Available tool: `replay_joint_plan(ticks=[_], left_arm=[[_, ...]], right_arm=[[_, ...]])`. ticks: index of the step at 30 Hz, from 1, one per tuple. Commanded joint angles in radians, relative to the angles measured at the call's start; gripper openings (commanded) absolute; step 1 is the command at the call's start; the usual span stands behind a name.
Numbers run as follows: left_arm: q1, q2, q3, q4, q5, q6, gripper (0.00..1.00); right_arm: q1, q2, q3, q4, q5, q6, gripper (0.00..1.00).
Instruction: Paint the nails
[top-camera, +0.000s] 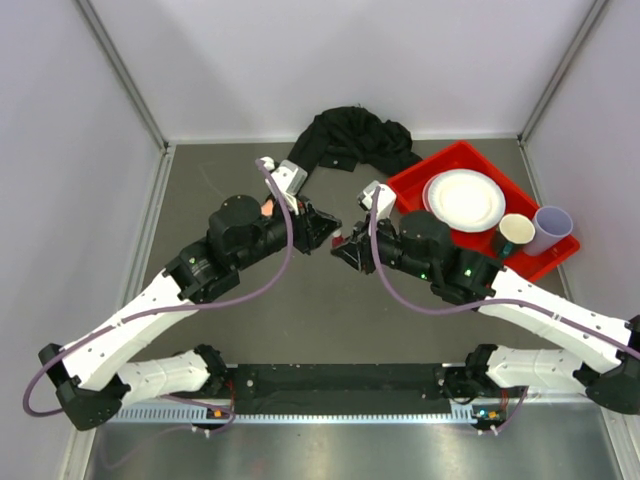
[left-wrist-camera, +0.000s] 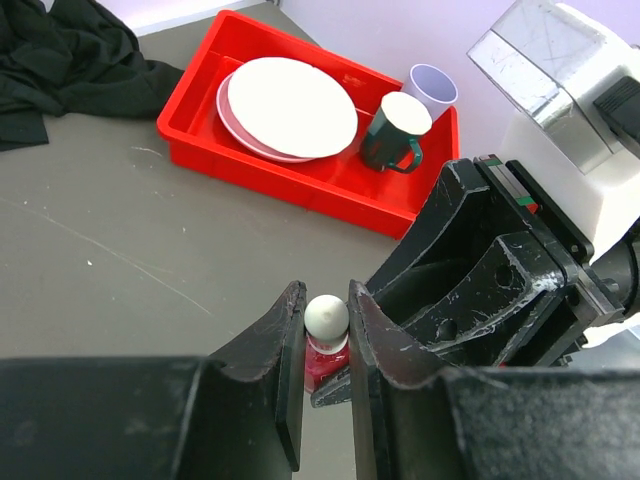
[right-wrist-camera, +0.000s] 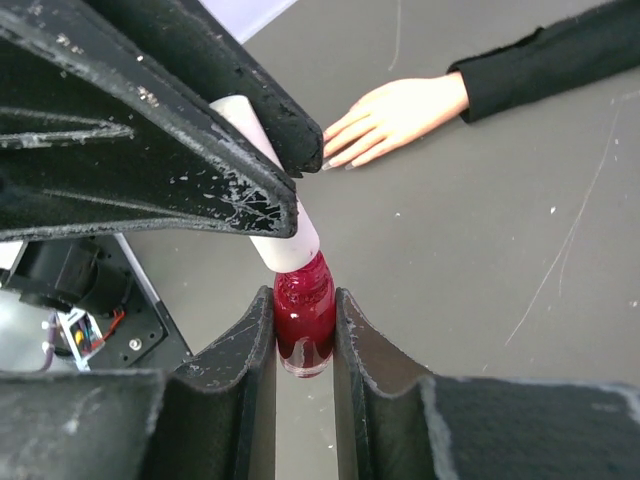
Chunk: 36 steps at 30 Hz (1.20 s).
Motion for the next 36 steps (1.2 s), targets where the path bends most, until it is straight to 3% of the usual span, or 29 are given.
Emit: replay_joint_plan(ticks=[1, 11, 18, 36], left_arm=[[-0.001, -0.047, 0.044, -0.021, 0.034, -0.014, 0.0], [0.052, -0.035, 0.119, -0.095, 0.232, -0.042, 0.0], [0.065, -0.012, 0.152, -0.141, 0.327, -0.028, 0.0], [0.072, -0.083, 0.162, -0.187, 0.096, 0.023, 0.0]], right_arm=[[0.004, -0.02, 0.001, 0.08, -0.024, -0.077, 0.0], [0.004, -0.034, -0.049, 0.112, -0.174, -0.17, 0.0], [0.004, -0.046, -0.058, 0.12, -0.182, -0.176, 0.0], [0.004, -0.137, -0.161, 0.119, -0.237, -0.201, 0.0]])
